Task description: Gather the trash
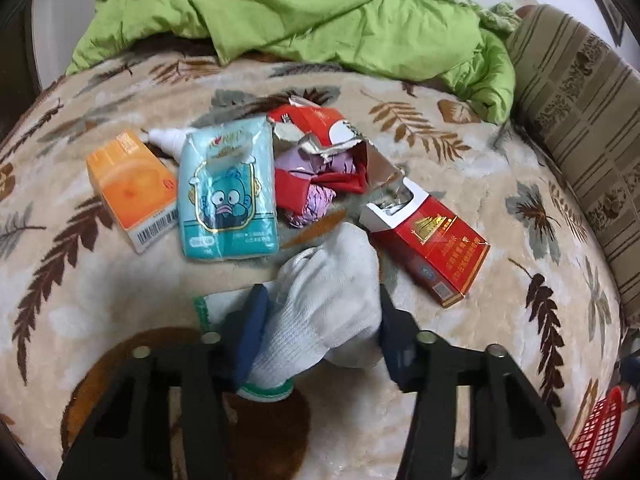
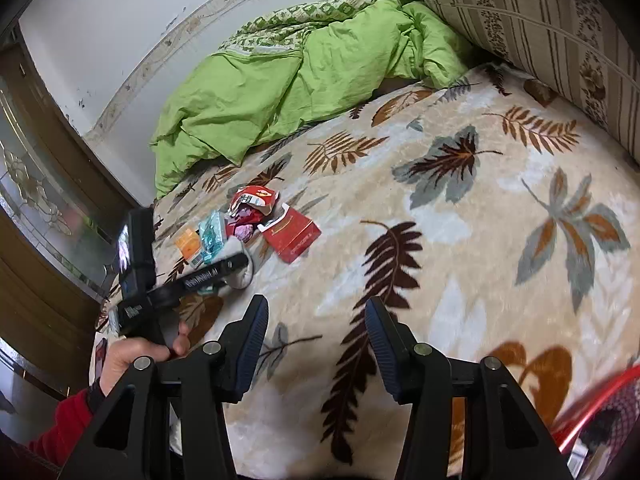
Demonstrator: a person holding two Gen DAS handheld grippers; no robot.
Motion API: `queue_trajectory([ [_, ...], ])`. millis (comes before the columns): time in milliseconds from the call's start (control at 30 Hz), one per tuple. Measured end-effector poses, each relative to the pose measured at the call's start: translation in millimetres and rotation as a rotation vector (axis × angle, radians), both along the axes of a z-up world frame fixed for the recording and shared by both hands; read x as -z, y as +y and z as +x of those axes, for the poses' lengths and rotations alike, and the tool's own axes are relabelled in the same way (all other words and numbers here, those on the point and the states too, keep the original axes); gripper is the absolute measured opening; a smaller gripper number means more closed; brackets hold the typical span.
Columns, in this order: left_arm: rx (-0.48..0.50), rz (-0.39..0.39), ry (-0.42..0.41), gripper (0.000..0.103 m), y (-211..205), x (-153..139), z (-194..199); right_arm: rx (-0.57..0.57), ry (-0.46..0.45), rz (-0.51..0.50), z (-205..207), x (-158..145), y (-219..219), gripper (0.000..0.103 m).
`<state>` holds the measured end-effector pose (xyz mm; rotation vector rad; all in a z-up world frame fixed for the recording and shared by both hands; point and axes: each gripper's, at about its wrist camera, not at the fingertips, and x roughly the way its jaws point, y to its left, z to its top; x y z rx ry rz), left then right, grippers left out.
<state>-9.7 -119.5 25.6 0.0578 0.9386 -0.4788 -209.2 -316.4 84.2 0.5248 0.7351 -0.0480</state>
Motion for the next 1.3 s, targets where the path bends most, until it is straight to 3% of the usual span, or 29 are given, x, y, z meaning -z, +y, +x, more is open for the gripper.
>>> queue_trajectory([
  [67,0.011,0.009,-0.013,0.033,1,-5,-5,-0.028,0.003,-0.01,12,0,1,0.062],
  [300,-0.029,-0.064,-0.03,0.032,45,-42,-34,-0.197,0.018,-0.14,80,5,21,0.073],
  [367,-0.049,-0.051,-0.076,0.032,60,-51,-47,-0.236,0.032,-0.19,104,11,27,0.074],
  [533,-0.093,-0.016,-0.142,0.032,79,-51,-52,-0.31,0.095,-0.258,159,34,37,0.075],
  [767,-0.089,-0.036,-0.137,0.032,85,-44,-42,-0.382,0.181,-0.343,205,66,50,0.075],
  [833,-0.083,-0.033,-0.138,0.032,85,-42,-43,-0.37,0.2,-0.359,207,73,53,0.075],
  [900,-0.079,-0.033,-0.139,0.032,85,-41,-44,-0.356,0.199,-0.357,203,76,54,0.066],
  [1000,-0.083,-0.031,-0.157,0.032,86,-44,-47,-0.304,0.193,-0.358,191,73,57,0.063],
  [1300,-0.083,-0.01,-0.225,0.032,90,-63,-84,-0.214,0.09,-0.31,113,30,92,0.062],
])
